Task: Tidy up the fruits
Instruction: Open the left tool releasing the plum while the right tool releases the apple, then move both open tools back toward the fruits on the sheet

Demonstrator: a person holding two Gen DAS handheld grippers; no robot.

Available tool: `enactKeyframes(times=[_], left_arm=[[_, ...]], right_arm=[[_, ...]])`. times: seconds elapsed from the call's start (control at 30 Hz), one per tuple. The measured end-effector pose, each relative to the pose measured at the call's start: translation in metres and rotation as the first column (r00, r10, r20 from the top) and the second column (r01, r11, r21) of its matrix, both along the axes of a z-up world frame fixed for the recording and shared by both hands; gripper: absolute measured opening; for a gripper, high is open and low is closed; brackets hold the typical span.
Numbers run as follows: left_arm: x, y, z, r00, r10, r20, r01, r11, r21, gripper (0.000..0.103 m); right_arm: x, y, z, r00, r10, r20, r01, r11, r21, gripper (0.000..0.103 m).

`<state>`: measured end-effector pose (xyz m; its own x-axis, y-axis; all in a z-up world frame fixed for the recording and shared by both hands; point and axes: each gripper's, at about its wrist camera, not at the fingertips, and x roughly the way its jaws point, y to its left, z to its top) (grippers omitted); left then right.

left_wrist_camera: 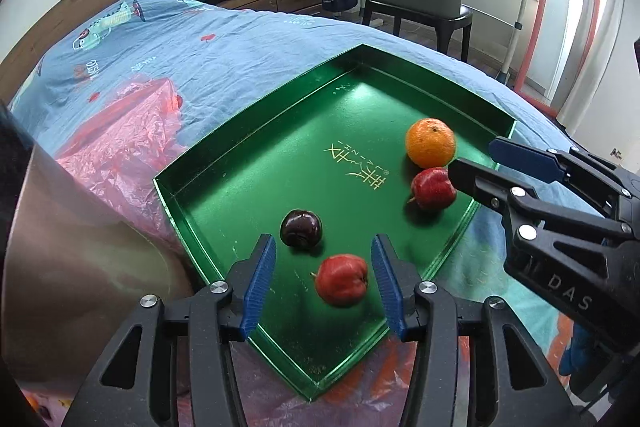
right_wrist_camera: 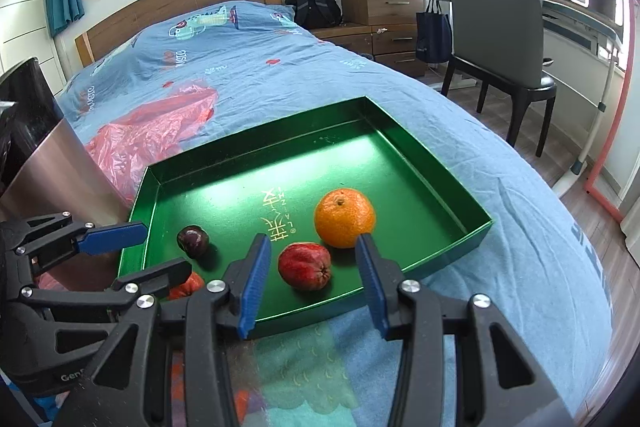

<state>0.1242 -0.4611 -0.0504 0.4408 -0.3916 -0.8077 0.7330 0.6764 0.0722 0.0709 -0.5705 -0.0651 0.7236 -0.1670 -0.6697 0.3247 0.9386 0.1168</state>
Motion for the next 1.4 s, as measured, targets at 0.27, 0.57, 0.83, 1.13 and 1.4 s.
enactKeyframes(times=[0.27, 0.57, 0.83, 1.13, 1.4], left_arm=[[-0.029, 0.037, 0.027, 1.0, 0.012, 0.002, -0.012, 0.999, -0.046, 0.044], [-0.057, 0.093, 0.06, 0.997, 0.072, 0.022, -0.069, 0.993, -0.1, 0.049], [-0.086, 0.151, 0.077, 0.989, 0.141, 0.045, -0.134, 0.983, -0.128, 0.049], [-0.11, 0.21, 0.077, 0.973, 0.226, 0.051, -0.217, 0.966, -0.138, 0.049], [-0.123, 0.256, 0.077, 0.952, 0.302, 0.057, -0.29, 0.945, -0.152, 0.049]], right_arm=[[-0.026, 0.023, 0.034, 0.999, -0.009, 0.031, 0.009, 1.0, -0.003, 0.047], [-0.058, 0.06, 0.072, 0.998, -0.01, 0.061, 0.01, 1.0, 0.003, 0.055], [-0.087, 0.105, 0.096, 0.996, 0.033, 0.089, -0.034, 0.999, 0.015, 0.056], [-0.11, 0.156, 0.105, 0.99, 0.108, 0.088, -0.11, 0.994, 0.018, 0.064], [-0.12, 0.2, 0.112, 0.978, 0.191, 0.079, -0.191, 0.982, -0.01, 0.065]])
